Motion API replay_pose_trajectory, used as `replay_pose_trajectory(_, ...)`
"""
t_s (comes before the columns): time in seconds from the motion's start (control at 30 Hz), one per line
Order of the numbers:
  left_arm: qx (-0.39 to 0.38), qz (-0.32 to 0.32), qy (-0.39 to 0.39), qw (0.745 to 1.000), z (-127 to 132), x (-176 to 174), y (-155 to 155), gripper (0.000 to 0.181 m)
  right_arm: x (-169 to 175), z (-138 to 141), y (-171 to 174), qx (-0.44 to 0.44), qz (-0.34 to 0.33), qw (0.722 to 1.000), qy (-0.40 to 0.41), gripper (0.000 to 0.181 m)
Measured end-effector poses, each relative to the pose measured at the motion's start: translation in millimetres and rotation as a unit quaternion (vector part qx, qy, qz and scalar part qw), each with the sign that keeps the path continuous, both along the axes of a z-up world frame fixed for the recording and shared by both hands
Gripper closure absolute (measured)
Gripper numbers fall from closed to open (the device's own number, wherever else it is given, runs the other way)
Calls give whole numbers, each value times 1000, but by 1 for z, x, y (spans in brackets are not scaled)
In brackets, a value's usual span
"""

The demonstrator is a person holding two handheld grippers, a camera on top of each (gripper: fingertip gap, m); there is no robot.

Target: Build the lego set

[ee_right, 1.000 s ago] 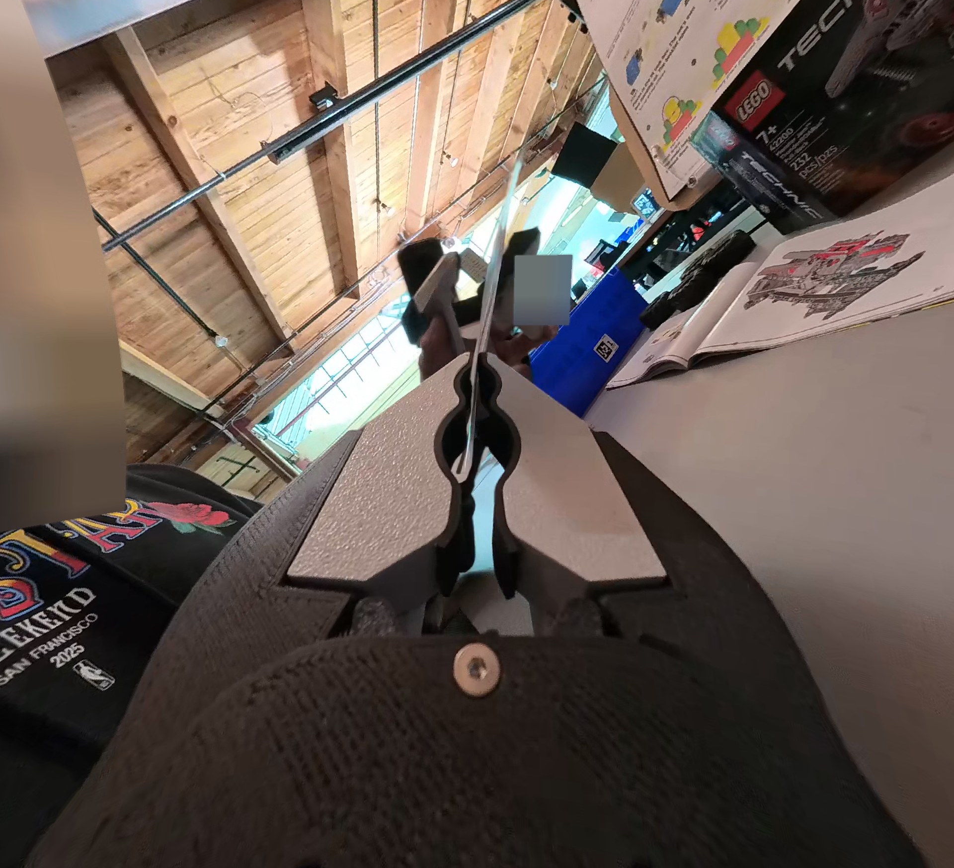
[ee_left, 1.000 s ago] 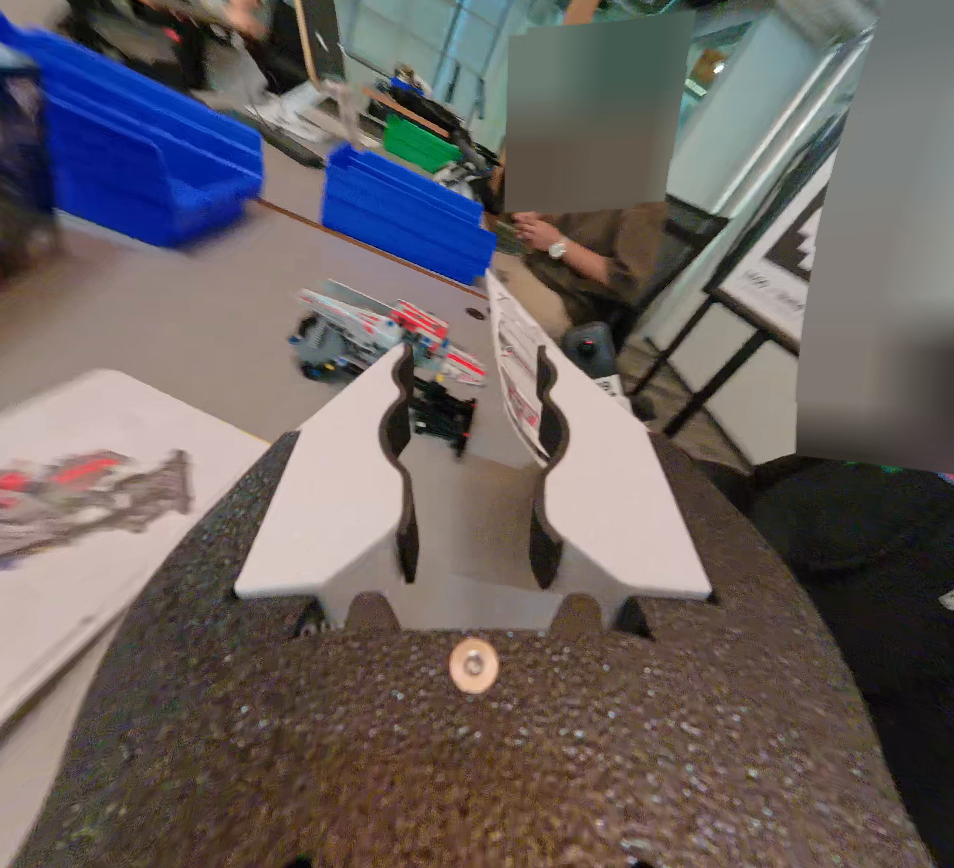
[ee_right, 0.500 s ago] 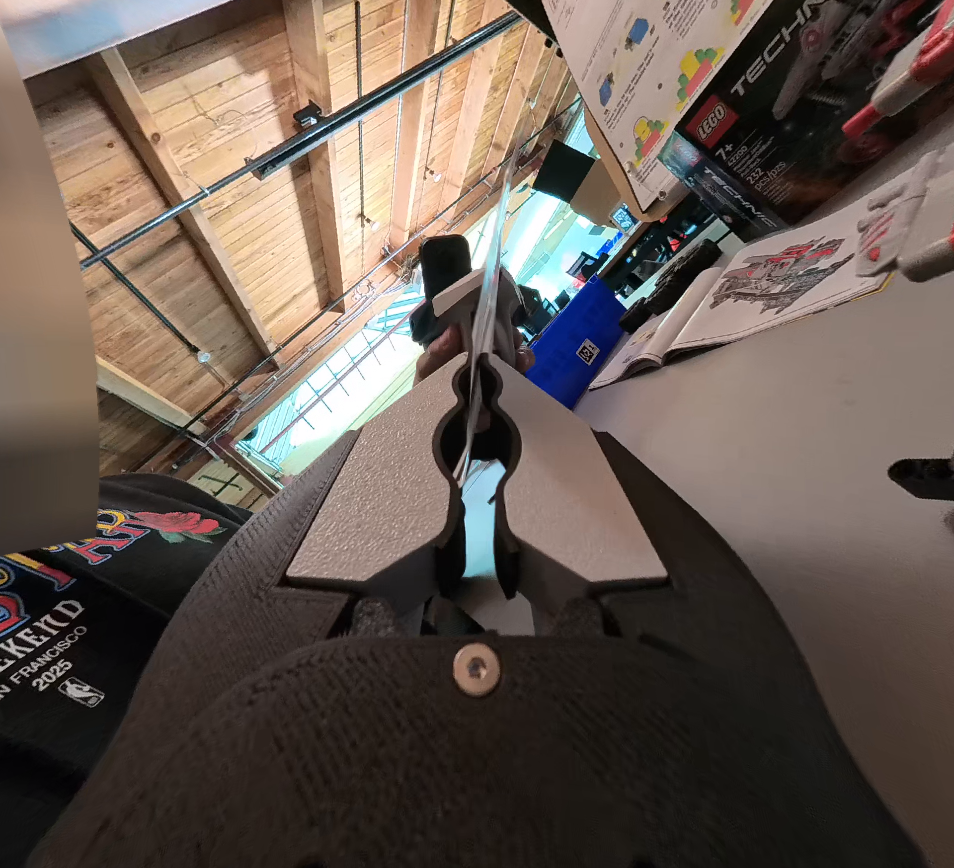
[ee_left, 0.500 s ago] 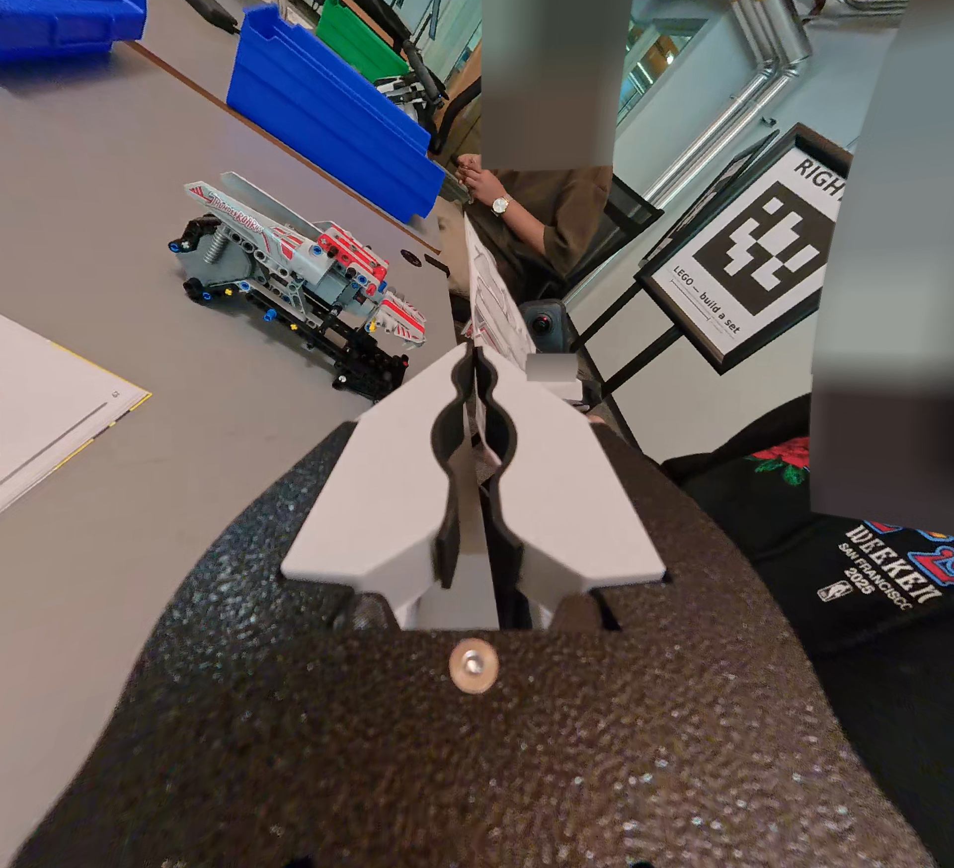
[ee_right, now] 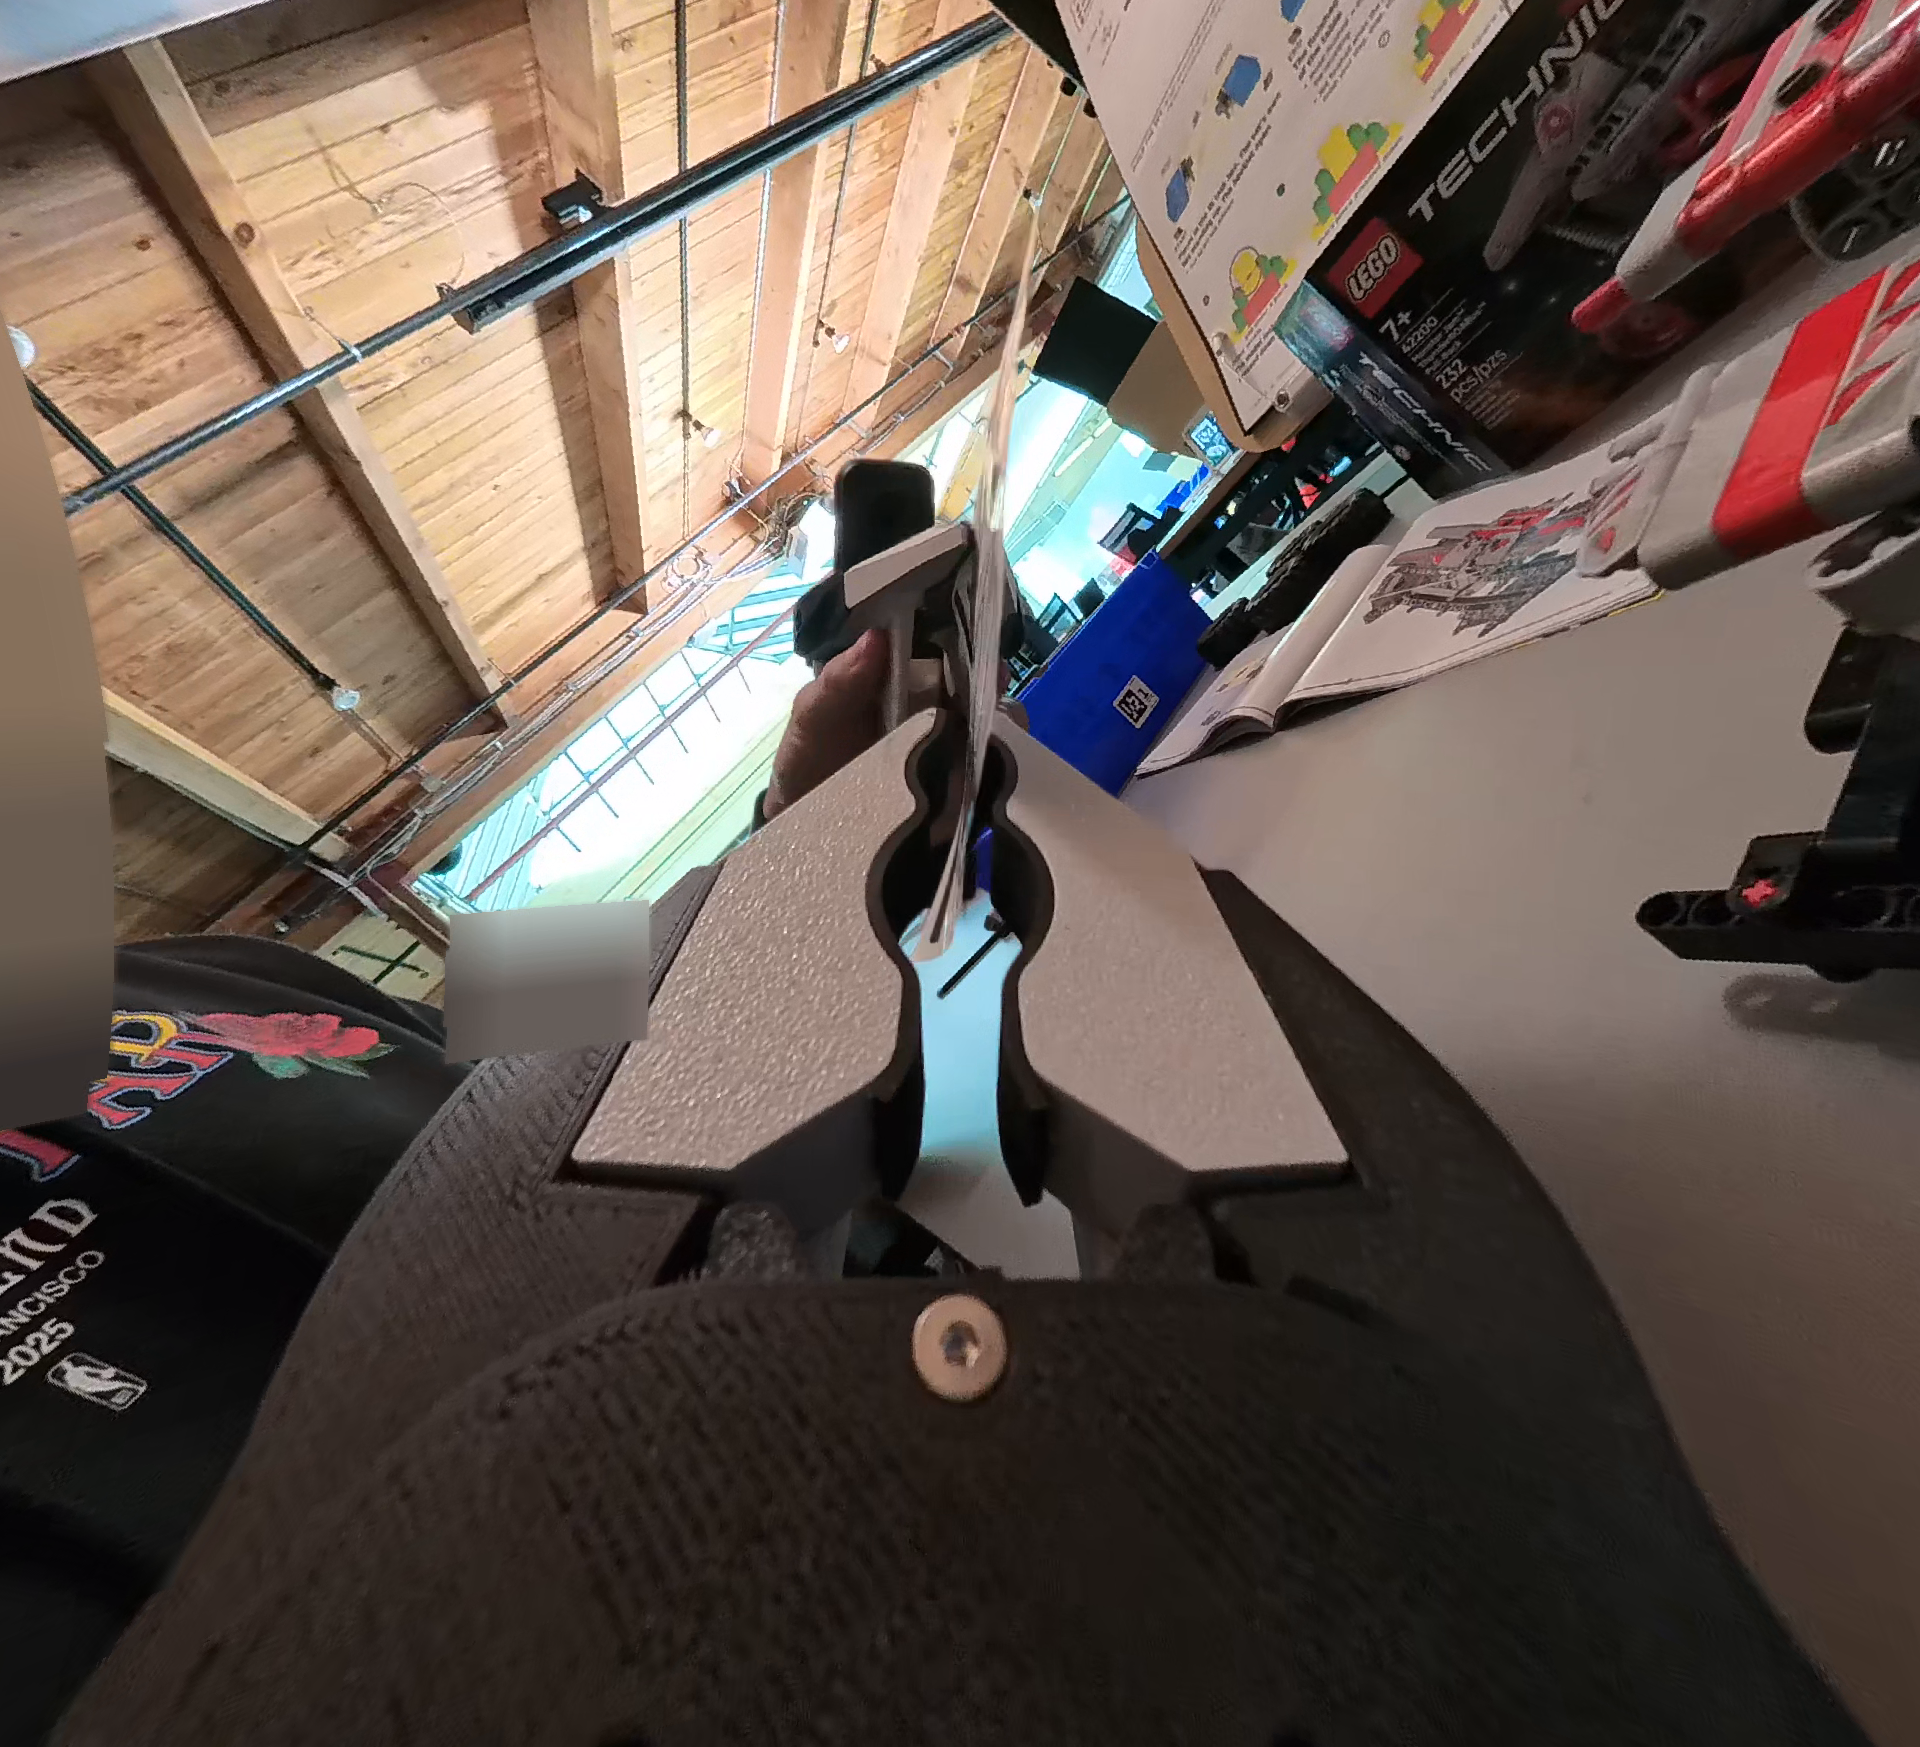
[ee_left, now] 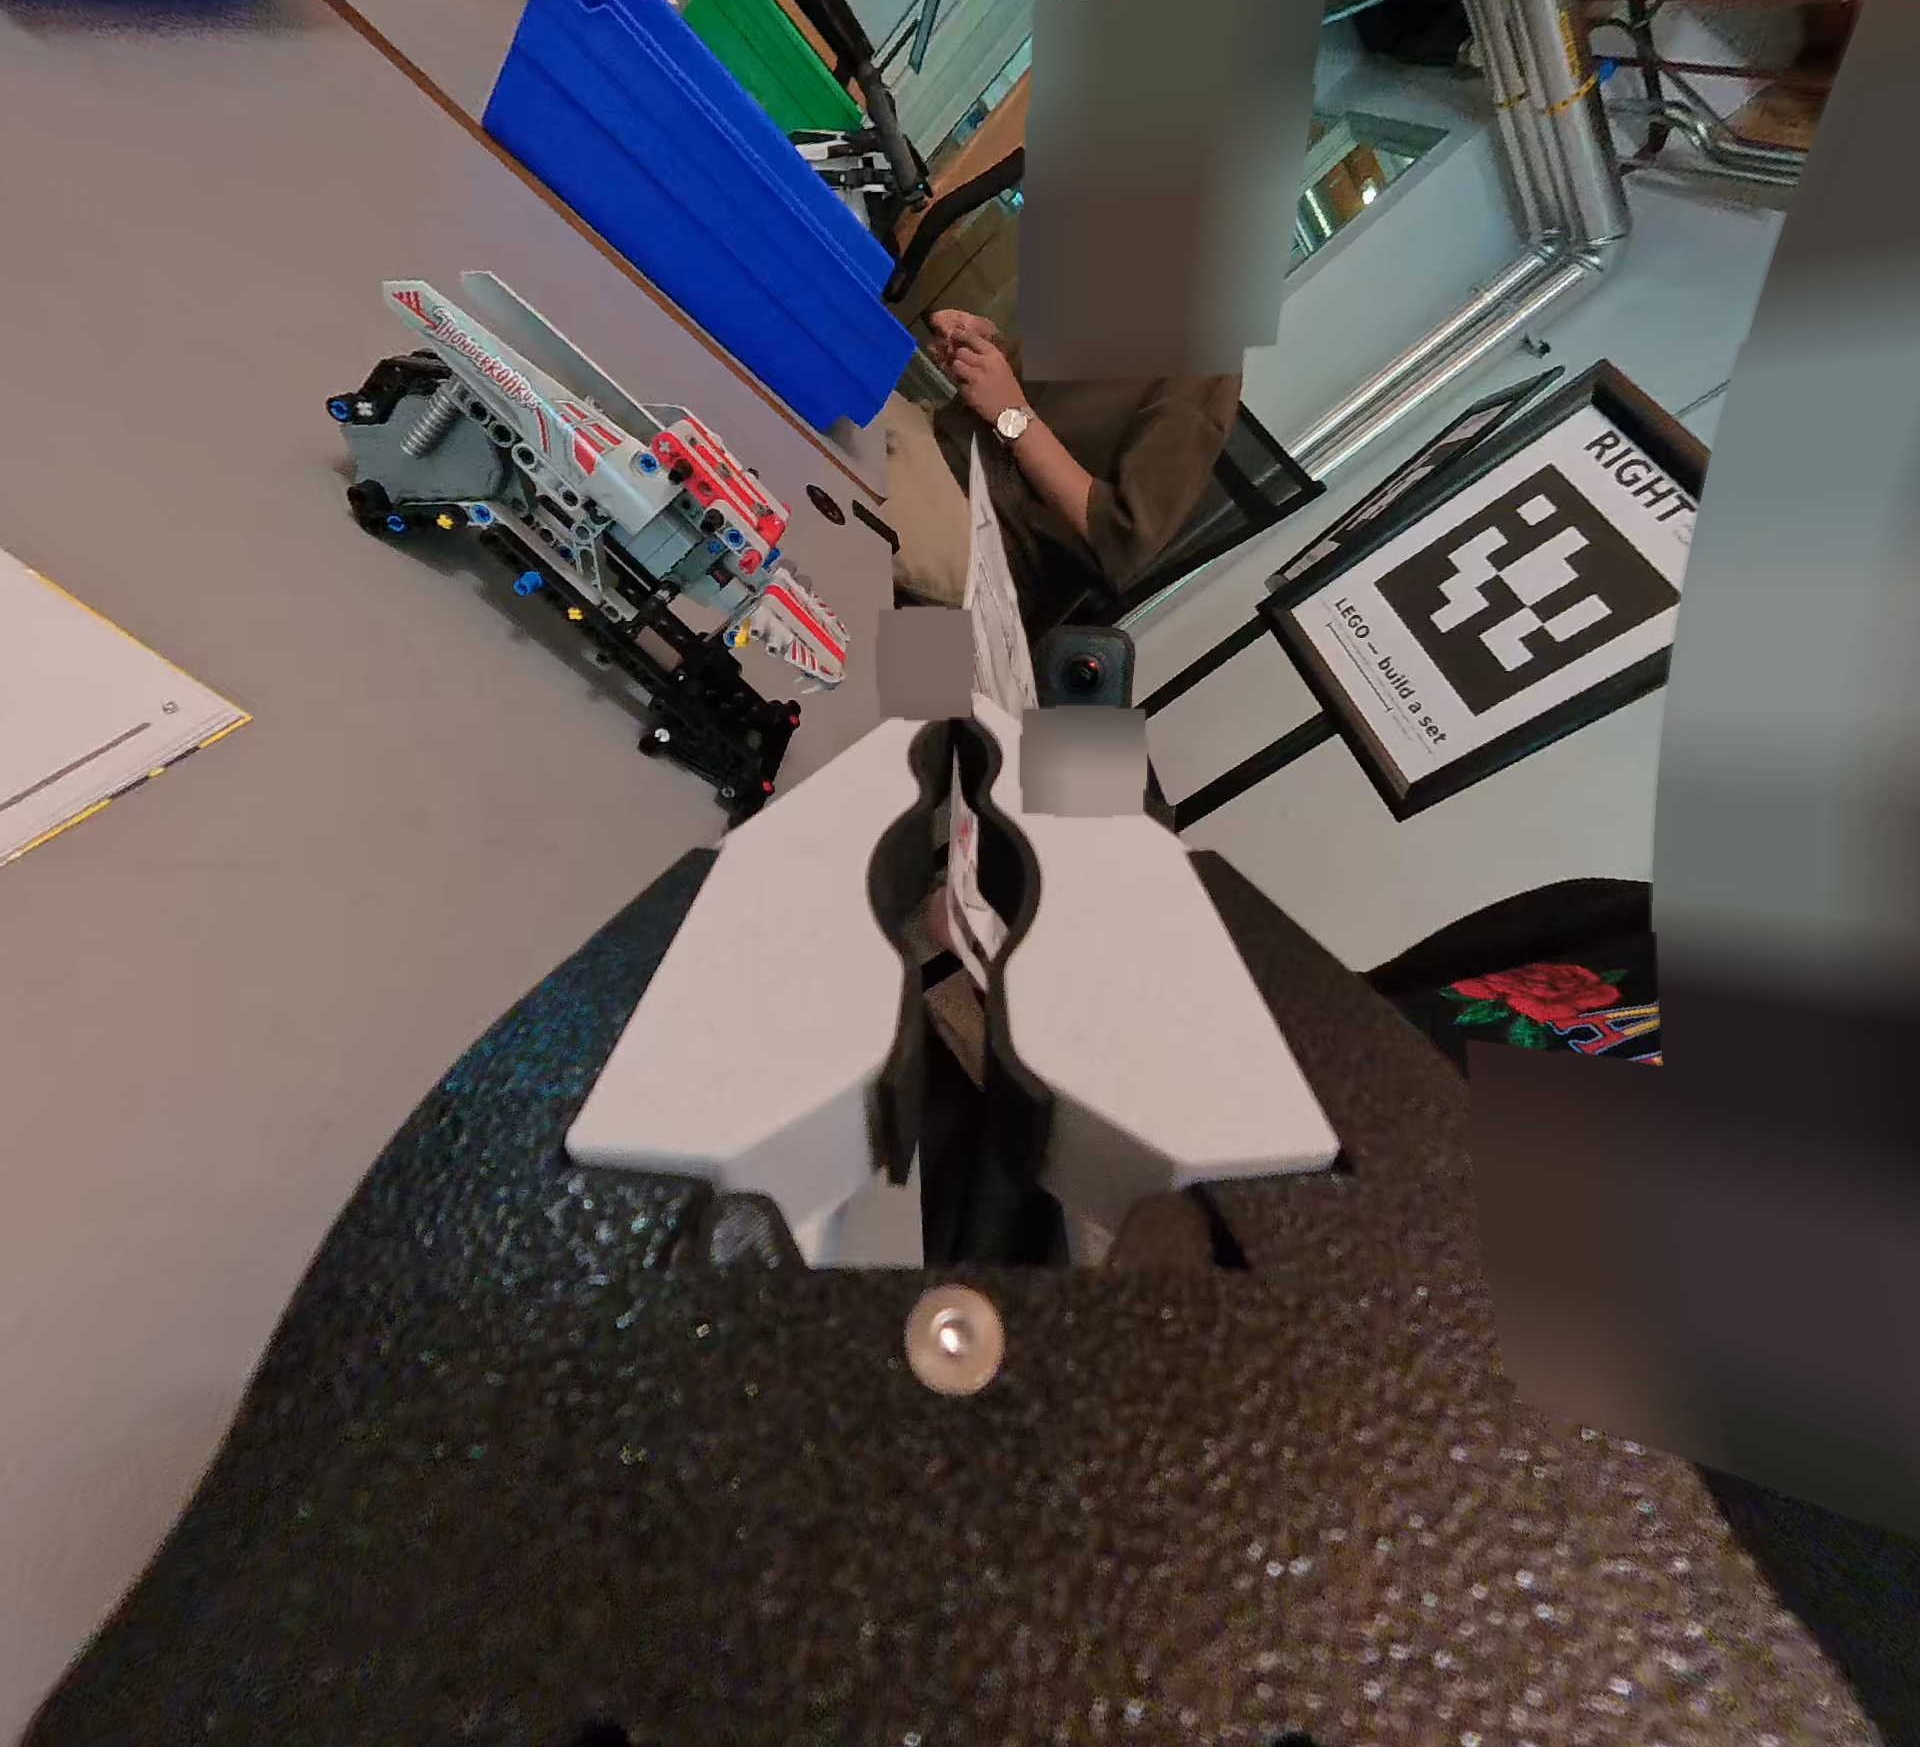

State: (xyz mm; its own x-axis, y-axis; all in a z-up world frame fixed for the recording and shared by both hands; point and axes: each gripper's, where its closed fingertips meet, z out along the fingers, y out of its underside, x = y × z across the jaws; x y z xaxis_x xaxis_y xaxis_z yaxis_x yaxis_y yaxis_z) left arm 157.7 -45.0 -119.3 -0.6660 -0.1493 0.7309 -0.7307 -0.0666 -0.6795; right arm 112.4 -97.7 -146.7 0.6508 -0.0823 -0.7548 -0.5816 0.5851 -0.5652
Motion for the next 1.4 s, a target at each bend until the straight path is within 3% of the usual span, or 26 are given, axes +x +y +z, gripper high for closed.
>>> replay_pose_trajectory(0.23, -10, 29, 23, 999, 1, 10, 7, 181, -5, -3, 8, -13, 22, 1000, -6, 173)
replay_pose_trajectory(0.33, -22, 30, 36, 999, 3, 13, 11, 181, -8, -4, 12, -21, 30, 999, -11, 181)
replay_pose_trajectory(0.63, 5, 2, 48, 999, -6, 3, 7, 181, -4, -2, 8, 0, 26, 1000, -1, 174)
replay_pose_trajectory(0.97, 28, 2, 24, 999, -6, 1, 4, 181, -6, -2, 19, 9, 31, 999, 1, 181)
replay_pose_trajectory(1.1, 46, 21, -14, 999, -9, 5, 7, 181, -3, -2, 19, 9, 15, 1000, 3, 181)
replay_pose_trajectory(1.17, 69, 48, -55, 995, -13, 12, 13, 165, -3, -3, 21, 12, 14, 1000, 12, 181)
replay_pose_trajectory(1.23, 109, 73, -123, 984, -16, 19, 21, 160, -3, -7, 25, 11, 12, 1000, 24, 181)
replay_pose_trajectory(1.3, 168, 111, -207, 957, -17, 27, 33, 155, -5, -11, 28, 12, 13, 999, 35, 181)
replay_pose_trajectory(1.4, 245, 157, -346, 892, -9, 30, 46, 151, -5, -17, 32, 1, 7, 999, 48, 181)
